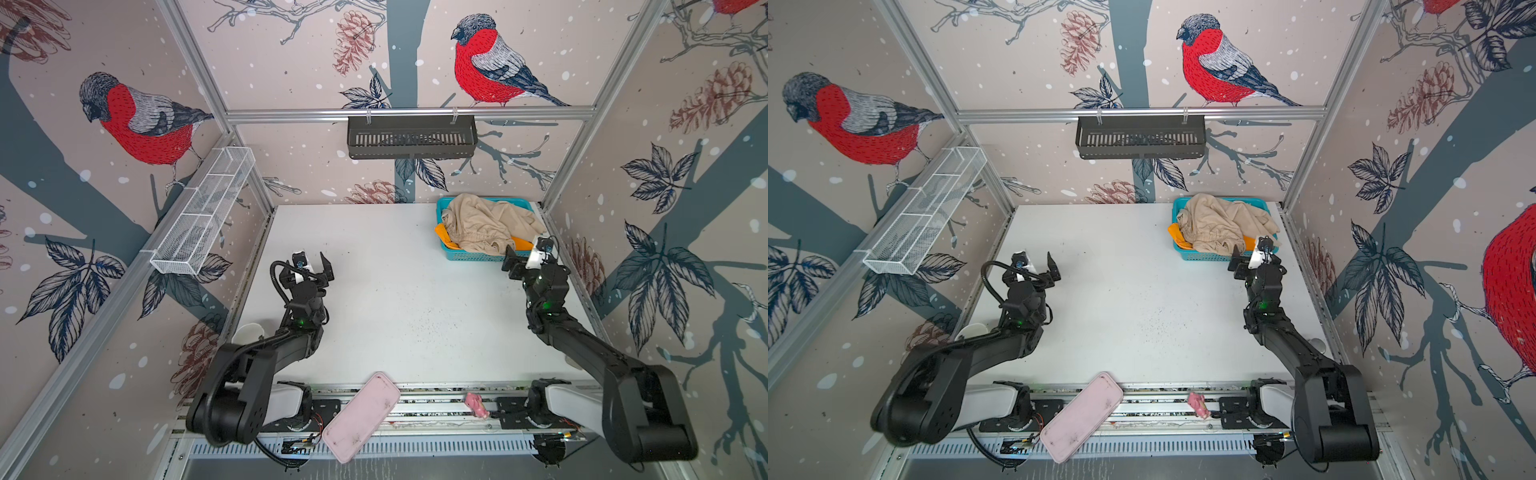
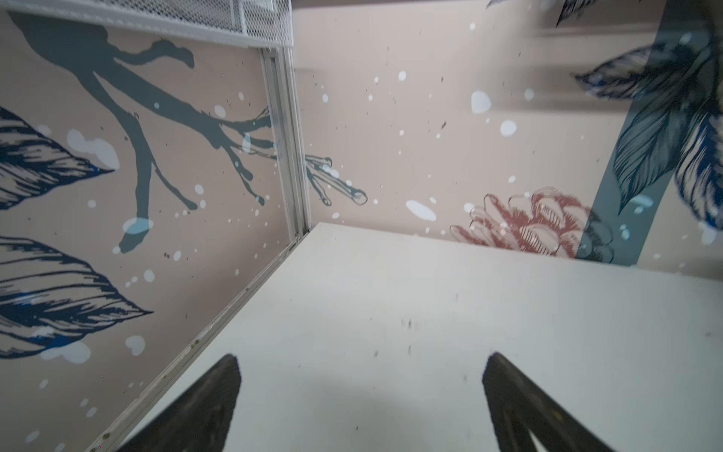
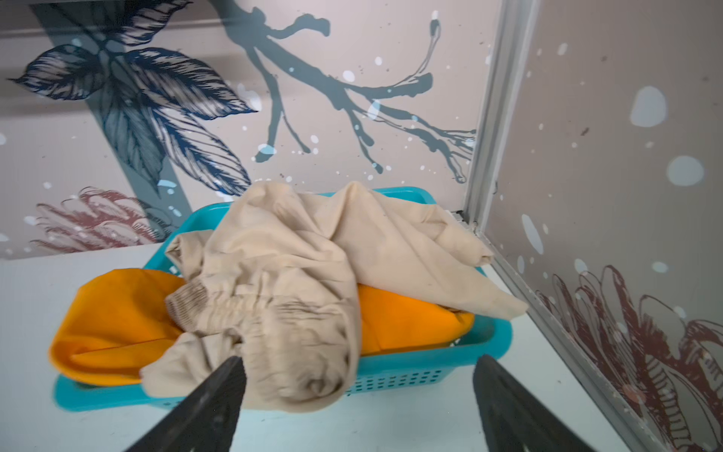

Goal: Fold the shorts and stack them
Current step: 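Reach the right gripper into the teal basket and grasp the beige shorts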

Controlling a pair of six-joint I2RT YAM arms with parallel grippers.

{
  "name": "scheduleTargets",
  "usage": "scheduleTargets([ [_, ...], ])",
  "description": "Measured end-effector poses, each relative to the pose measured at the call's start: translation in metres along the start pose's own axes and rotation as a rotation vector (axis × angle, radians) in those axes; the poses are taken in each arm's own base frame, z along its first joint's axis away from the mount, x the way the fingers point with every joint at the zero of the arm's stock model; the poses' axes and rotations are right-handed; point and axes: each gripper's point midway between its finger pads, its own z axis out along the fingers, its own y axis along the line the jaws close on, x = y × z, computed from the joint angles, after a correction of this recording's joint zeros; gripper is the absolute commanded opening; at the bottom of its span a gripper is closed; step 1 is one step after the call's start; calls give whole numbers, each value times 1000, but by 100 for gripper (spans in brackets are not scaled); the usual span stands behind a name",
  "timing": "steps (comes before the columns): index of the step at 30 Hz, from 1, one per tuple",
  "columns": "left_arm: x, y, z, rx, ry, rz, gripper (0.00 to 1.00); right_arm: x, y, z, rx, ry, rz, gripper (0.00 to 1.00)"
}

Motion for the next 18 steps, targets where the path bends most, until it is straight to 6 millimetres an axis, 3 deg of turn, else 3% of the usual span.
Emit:
scheduleTargets([
  [2,-22,-7,1,29,-7,-40,97,-5,14,-4,-25,41,-20,93],
  [5,-43,-26,4,119,30,-88,97,-14,20,-4,-33,88,-49,93],
  [10,-63,-57,3,271,125,-151,97,-30,36,20,-42,154,-111,92],
  [13,-63,-71,-4,354,182,-193,97,-18,40,42,-22,239,-153,92],
  [18,-51,-87,-14,445,276,-227,97,28,37,61,15,400,-223,88],
])
